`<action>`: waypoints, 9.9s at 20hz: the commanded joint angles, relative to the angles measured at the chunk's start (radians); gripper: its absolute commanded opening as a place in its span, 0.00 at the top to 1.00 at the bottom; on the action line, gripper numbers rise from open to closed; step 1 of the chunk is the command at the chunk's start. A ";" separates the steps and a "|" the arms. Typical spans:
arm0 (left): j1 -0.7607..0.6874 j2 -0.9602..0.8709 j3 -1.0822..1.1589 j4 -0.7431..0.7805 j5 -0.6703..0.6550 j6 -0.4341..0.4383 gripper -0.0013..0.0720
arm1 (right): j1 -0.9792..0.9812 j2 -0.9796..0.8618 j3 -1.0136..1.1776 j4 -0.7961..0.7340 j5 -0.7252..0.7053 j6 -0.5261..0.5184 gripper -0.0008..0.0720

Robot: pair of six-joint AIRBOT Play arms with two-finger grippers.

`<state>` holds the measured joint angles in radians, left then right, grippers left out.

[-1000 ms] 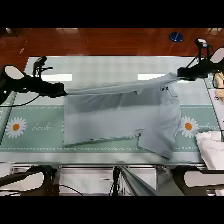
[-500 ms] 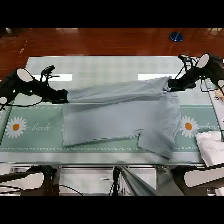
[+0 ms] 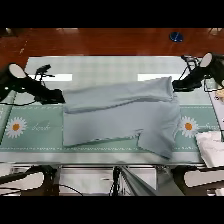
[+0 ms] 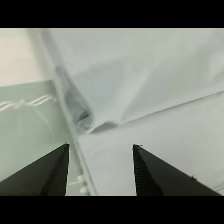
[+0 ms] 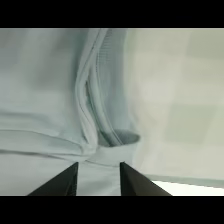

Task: Fold the shirts.

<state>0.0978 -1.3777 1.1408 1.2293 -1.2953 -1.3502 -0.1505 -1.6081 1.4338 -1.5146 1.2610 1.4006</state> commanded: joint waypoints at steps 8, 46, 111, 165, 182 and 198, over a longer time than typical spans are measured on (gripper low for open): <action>0.197 0.315 -0.481 -0.148 -0.251 0.147 0.06 | -0.327 0.225 -0.261 0.301 0.269 -0.142 0.40; 0.126 -0.006 -0.653 -0.318 0.053 0.239 0.95 | -0.502 0.385 -0.788 0.436 -0.012 -0.190 0.36; 0.121 -0.070 -0.291 -0.624 0.500 0.223 0.31 | -0.129 0.090 -0.319 0.788 -0.510 -0.325 0.50; -0.739 -0.110 -0.119 -0.858 0.824 0.122 0.95 | -0.133 0.386 -0.021 0.496 0.293 -0.068 0.96; -0.929 -0.598 0.410 -0.871 0.640 0.021 0.96 | -0.133 0.482 -0.021 0.517 0.325 -0.041 0.96; -0.094 0.229 0.435 -0.068 0.042 -0.016 0.96 | 0.374 0.165 -0.023 0.406 -0.092 0.094 0.96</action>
<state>-0.1608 -1.3205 1.5745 1.0405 -1.1324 -1.3598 0.0925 -1.3529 1.4105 -1.1000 1.3090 1.4464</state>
